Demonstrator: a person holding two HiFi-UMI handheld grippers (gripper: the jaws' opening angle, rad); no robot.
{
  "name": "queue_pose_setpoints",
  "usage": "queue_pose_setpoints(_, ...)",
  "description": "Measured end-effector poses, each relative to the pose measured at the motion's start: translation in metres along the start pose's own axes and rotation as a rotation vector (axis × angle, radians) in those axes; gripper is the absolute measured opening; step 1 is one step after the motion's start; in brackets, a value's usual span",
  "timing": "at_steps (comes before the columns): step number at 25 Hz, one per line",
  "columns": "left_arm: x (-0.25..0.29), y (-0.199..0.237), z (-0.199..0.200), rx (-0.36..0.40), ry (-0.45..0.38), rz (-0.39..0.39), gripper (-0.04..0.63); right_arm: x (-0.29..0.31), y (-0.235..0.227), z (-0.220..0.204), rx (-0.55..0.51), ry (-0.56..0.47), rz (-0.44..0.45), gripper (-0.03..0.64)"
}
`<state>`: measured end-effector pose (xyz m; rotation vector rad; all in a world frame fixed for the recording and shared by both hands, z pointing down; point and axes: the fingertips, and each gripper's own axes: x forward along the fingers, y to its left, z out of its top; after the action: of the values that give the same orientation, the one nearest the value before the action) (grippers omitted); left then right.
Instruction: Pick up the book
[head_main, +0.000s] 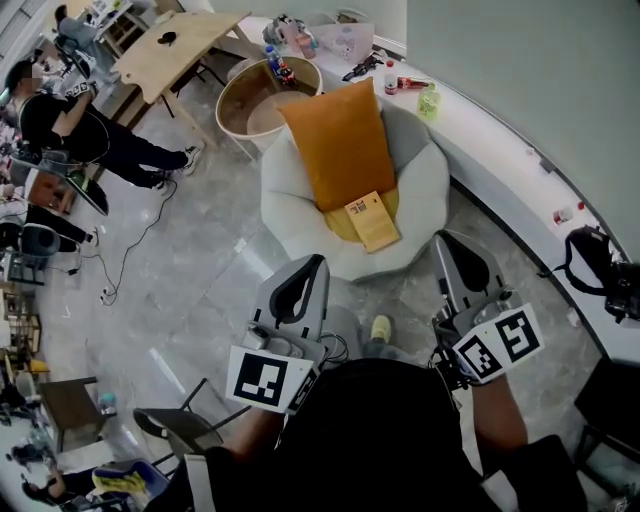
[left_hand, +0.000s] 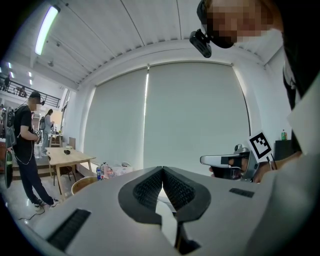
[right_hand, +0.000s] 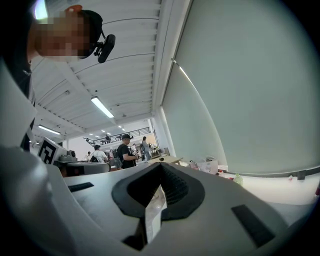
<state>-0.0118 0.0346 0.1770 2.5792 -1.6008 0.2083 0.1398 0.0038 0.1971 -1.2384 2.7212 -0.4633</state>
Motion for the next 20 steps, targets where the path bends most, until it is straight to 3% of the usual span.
queue_pose_setpoints(10, -0.006, 0.006, -0.001, 0.012, -0.001, 0.000, 0.012, 0.004, 0.003, -0.005, 0.009, -0.011, -0.005, 0.014)
queue_pose_setpoints(20, 0.010, 0.035, -0.009, -0.022, 0.010, -0.010, 0.012, 0.029, -0.003, 0.000, -0.027, 0.005, -0.028, 0.014)
